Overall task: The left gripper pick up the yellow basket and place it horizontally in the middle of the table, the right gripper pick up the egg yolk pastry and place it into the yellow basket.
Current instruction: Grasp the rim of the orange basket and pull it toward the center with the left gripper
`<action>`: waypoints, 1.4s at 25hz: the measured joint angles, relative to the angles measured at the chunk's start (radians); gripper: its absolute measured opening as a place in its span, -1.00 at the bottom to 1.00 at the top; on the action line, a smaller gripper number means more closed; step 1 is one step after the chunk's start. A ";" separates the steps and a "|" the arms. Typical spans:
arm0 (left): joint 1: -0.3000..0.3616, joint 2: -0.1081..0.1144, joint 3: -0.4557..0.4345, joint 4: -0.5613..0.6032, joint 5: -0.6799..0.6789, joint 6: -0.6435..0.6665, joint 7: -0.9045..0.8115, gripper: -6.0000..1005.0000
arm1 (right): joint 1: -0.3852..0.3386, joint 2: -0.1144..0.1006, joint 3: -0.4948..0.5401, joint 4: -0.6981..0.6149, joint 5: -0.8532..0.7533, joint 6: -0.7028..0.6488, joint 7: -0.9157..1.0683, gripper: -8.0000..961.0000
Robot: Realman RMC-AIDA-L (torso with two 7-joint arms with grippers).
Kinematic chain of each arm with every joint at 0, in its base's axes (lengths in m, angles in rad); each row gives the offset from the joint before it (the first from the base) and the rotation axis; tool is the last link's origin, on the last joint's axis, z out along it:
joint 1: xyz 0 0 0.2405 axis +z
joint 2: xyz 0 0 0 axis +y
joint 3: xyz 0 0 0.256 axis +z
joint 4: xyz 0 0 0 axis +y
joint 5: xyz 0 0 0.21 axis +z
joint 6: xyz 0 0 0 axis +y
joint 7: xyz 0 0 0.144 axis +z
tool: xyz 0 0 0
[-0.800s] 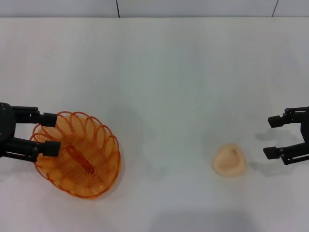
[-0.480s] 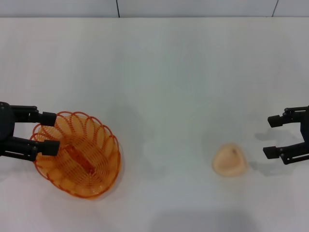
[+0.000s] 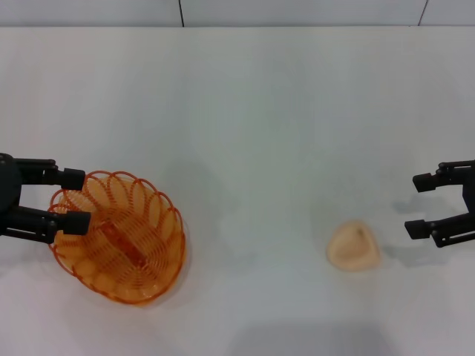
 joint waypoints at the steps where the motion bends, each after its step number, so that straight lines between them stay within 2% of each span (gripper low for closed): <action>1: 0.000 0.000 -0.002 0.000 0.001 0.000 0.000 0.74 | 0.001 0.000 0.004 0.000 0.000 0.000 0.002 0.73; 8: -0.013 0.015 -0.005 0.000 0.059 0.000 -0.026 0.74 | 0.006 0.004 0.011 0.000 0.001 0.002 0.003 0.75; 17: -0.074 0.065 -0.041 0.000 0.208 0.007 -0.101 0.74 | 0.005 0.010 0.010 0.000 0.006 0.005 0.003 0.75; 26: -0.153 0.093 -0.079 0.002 0.430 -0.002 -0.144 0.74 | 0.004 0.012 0.010 0.000 0.014 0.008 0.003 0.75; 35: -0.198 0.086 -0.103 -0.007 0.584 -0.116 -0.136 0.74 | 0.000 0.012 0.010 0.000 0.027 0.009 0.003 0.75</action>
